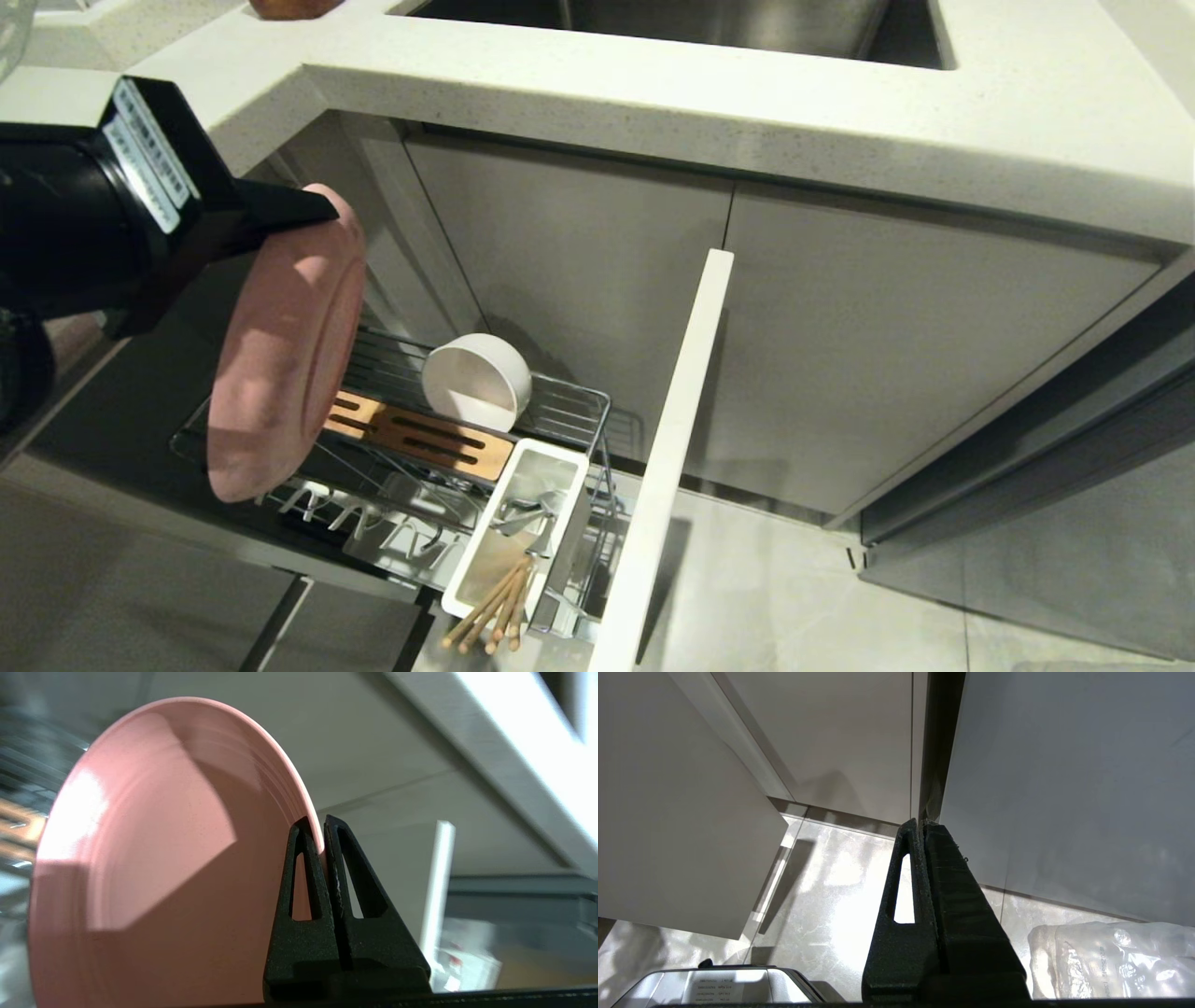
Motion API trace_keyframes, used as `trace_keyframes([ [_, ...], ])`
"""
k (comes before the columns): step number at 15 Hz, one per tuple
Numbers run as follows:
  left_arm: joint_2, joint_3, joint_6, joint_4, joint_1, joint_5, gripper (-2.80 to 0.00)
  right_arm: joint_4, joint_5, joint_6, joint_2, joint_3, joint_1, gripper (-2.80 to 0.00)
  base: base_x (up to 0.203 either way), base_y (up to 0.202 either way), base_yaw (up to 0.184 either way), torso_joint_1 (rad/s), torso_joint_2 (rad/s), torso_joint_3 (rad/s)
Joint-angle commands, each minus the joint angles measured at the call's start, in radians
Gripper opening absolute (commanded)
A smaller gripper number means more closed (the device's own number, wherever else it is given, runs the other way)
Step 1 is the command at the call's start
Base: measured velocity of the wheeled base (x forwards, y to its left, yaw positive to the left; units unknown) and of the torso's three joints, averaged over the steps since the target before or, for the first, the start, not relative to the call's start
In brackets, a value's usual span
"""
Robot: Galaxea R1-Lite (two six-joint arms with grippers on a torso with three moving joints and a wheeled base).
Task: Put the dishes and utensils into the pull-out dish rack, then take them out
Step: Pick up the plate and place it in the cupboard
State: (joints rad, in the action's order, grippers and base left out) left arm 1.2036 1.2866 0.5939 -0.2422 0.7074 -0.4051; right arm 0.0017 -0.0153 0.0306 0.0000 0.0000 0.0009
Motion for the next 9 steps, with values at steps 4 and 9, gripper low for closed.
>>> trace_keyframes([
  [4, -0.003, -0.034, -0.001, -0.005, 0.040, -0.045, -2.80, 0.000, 0.000, 0.000, 0.000, 0.002, 0.001, -2.80, 0.000, 0.000, 0.000, 0.000, 0.00, 0.000],
  [9, 0.002, -0.086, 0.001, 0.035, 0.109, -0.129, -2.80, 0.000, 0.000, 0.000, 0.001, 0.003, 0.001, -2.80, 0.000, 0.000, 0.000, 0.000, 0.00, 0.000],
])
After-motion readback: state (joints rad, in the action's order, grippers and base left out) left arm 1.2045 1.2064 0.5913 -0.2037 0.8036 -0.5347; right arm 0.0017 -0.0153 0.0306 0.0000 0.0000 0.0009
